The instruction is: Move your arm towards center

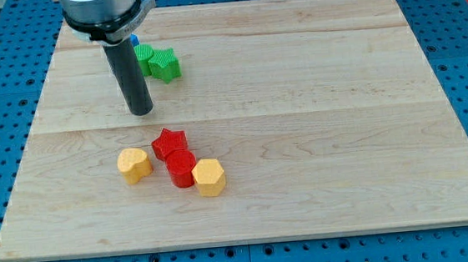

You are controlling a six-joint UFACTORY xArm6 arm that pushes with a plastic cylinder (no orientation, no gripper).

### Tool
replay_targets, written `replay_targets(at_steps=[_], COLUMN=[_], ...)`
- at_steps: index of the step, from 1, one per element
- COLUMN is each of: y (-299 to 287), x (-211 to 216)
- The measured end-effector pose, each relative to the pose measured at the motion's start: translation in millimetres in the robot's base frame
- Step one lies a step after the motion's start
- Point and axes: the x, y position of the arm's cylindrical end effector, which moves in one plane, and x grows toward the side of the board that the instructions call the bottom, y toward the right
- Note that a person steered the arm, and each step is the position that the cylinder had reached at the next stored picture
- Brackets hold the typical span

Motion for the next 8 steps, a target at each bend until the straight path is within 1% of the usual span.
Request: replay_targets(at_steps=[2,3,4,6,7,8], y=[4,-7,-2,112,140,146], x=[-4,-4,16,23,76,119])
